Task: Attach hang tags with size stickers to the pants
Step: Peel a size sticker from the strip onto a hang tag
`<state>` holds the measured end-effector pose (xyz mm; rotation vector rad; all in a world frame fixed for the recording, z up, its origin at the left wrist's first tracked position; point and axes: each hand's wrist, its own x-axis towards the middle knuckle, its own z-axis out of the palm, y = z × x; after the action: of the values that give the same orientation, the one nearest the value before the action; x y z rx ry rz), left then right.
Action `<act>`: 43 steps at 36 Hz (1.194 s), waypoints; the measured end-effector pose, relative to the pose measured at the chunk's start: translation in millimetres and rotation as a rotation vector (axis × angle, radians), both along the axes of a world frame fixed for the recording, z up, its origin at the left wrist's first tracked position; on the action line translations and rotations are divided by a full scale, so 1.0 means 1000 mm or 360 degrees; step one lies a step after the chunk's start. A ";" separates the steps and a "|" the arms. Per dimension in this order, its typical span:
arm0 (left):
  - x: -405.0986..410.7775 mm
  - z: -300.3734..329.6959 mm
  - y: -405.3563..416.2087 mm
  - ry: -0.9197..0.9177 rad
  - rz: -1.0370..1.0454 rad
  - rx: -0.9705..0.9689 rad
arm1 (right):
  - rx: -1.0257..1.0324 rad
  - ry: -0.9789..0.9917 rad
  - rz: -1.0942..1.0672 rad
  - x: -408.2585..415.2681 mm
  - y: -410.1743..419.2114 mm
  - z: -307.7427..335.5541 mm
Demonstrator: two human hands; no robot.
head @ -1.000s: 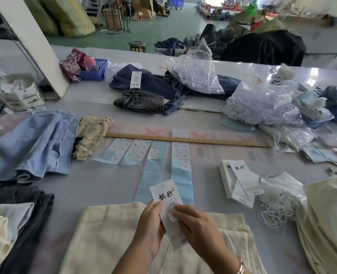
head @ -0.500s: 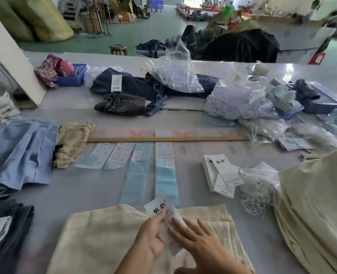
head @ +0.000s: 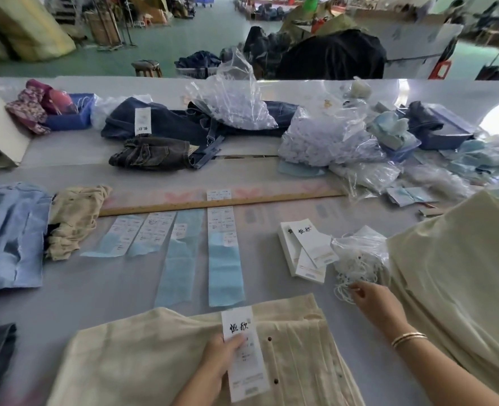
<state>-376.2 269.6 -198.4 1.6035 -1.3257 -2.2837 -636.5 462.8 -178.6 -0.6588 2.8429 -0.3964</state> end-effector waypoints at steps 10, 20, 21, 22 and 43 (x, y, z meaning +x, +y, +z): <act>-0.004 -0.022 -0.007 -0.0096 -0.0011 -0.0123 | 0.0529 0.0416 0.0336 -0.028 -0.053 0.002; -0.004 -0.029 -0.007 -0.0142 0.0003 -0.0201 | 0.0937 0.0490 0.0564 -0.038 -0.061 -0.001; -0.004 -0.029 -0.008 -0.0142 -0.0001 -0.0196 | 0.0942 0.0507 0.0572 -0.039 -0.060 -0.002; -0.004 -0.030 -0.008 -0.0144 -0.0003 -0.0191 | 0.0949 0.0519 0.0578 -0.040 -0.060 -0.003; -0.004 -0.041 -0.012 -0.0062 -0.0031 -0.0124 | -0.1629 -0.0463 -0.0542 -0.057 -0.043 0.036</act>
<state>-380.5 257.9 -239.4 1.6258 -1.4264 -2.1929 -693.7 420.0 -142.5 -0.1873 2.3008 -1.8680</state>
